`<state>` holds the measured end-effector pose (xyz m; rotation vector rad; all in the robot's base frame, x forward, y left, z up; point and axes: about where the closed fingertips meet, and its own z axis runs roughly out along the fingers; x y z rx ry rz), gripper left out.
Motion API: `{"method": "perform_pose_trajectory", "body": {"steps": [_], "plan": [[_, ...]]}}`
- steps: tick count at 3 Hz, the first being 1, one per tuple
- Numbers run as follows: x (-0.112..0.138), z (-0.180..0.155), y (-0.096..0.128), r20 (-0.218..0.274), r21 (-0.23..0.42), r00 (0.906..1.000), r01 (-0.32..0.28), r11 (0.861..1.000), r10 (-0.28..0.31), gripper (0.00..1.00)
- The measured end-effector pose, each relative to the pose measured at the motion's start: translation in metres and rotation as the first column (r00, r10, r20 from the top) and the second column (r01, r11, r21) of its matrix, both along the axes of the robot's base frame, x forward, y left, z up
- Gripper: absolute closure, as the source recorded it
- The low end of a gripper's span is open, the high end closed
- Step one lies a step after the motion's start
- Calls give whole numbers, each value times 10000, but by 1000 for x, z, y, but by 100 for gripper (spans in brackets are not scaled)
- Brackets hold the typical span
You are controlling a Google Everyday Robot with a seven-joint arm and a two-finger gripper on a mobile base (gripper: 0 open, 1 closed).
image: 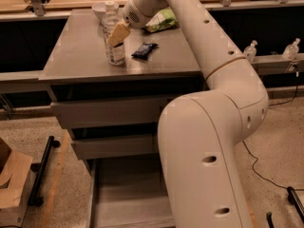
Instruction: Pick blue plastic bottle from bottom drawer and place on counter
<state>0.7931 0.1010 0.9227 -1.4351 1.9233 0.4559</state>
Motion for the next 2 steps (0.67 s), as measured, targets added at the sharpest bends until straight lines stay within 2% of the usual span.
{"method": "perform_pose_trajectory", "body": {"steps": [1, 2], "plan": [[2, 3, 6, 59, -187, 10000, -39, 9998, 41, 0], [2, 3, 7, 70, -207, 10000, -44, 9998, 45, 0]]}}
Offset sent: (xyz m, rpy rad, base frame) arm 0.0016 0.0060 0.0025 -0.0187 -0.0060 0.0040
